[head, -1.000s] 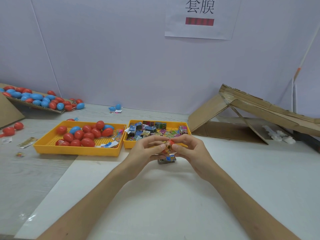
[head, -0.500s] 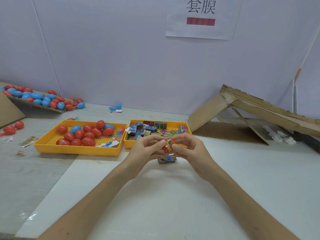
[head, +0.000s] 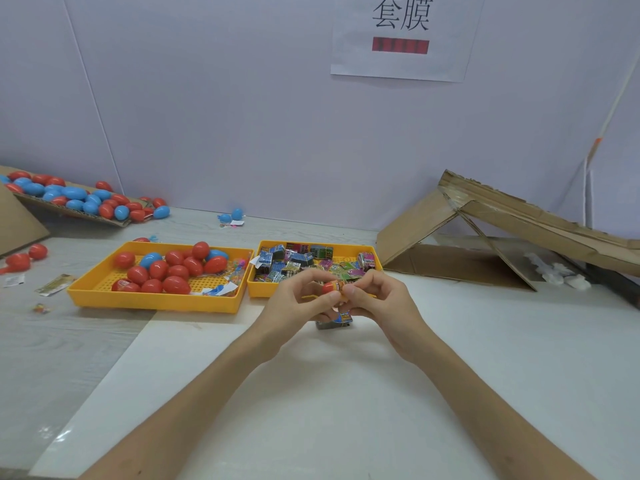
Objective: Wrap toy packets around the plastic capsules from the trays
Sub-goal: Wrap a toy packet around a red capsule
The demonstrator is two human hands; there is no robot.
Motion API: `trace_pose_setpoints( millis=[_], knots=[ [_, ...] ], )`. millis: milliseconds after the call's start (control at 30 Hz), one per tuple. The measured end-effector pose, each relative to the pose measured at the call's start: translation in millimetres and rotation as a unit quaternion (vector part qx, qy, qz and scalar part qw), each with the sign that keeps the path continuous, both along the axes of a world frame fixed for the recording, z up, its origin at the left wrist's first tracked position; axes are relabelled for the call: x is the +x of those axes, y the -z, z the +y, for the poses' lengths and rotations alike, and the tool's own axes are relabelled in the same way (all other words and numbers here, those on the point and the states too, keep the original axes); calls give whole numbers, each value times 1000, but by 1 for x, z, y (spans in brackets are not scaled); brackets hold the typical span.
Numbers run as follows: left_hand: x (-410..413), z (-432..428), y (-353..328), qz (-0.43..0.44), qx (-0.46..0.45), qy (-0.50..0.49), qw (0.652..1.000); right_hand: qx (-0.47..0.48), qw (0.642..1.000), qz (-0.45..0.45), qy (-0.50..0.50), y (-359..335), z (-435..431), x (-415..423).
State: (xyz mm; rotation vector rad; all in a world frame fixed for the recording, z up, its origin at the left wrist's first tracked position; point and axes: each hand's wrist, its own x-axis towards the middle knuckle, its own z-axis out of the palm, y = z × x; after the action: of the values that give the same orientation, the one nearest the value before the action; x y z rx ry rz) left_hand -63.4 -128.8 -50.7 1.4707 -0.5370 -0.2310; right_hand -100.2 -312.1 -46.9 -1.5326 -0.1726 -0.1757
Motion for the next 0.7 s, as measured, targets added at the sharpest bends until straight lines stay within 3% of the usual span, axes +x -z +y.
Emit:
trace_pose_setpoints(
  millis=[700],
  knots=[
    [0,3,-2,22,-39,-10,999,9,1000,-4,-5,2,0,2]
  ],
)
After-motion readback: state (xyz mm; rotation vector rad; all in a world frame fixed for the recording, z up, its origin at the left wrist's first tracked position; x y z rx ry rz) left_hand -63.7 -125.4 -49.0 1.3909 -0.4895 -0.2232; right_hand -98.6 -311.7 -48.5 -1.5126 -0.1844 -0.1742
